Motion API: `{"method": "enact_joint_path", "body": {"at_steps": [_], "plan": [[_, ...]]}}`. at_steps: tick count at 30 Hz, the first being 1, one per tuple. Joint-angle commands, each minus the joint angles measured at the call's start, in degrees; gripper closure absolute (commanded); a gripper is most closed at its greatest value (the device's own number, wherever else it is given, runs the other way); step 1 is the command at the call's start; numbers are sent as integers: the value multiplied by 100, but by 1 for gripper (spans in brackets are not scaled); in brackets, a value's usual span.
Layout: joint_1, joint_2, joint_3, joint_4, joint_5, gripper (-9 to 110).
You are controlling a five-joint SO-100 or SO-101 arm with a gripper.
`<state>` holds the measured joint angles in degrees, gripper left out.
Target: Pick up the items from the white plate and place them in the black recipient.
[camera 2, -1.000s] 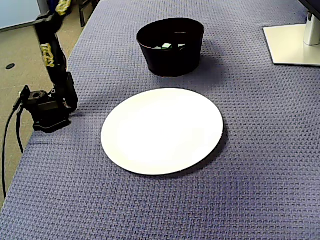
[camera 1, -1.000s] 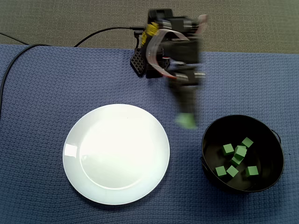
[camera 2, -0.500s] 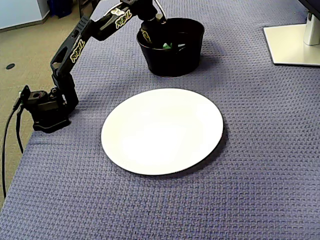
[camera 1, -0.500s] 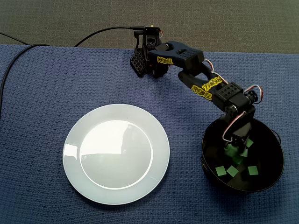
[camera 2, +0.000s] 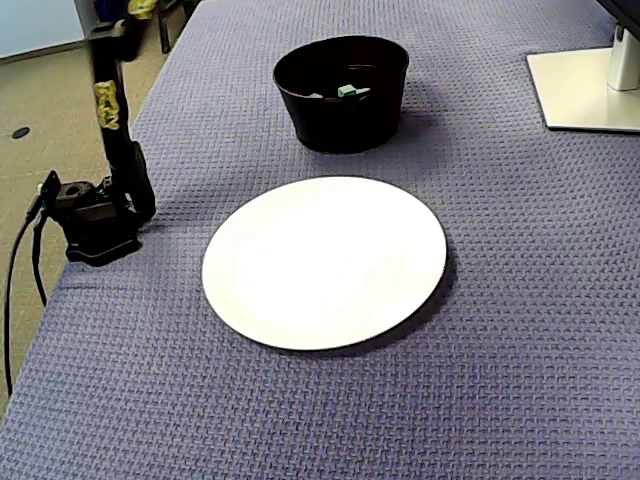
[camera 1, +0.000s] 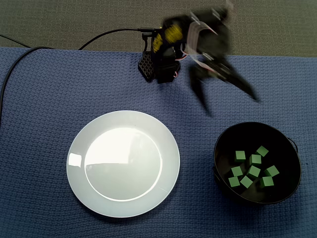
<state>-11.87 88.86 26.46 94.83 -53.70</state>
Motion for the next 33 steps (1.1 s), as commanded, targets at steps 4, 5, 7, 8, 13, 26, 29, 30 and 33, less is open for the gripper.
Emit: {"method": "enact_joint_path", "body": {"at_steps": [4,5,7,8,13,26,29,30,33], "plan": [[1960,2953,5396,-3182,-1503,56],[2048,3375,6425,-3902,-1705,57],[2145,4078,8191,-4975,-2048,60],[2162,4359,8938,-5361,-2118,63],[1995,5581,11997,-6785,-2566,73],[1187,7049,14203,-6987,-2329,91],[1169,7110,14124,-7005,-1723,94],[1274,7181,14115,-6979,-1608,94],[1696,7365,14150,-6961,-1415,94]]}}
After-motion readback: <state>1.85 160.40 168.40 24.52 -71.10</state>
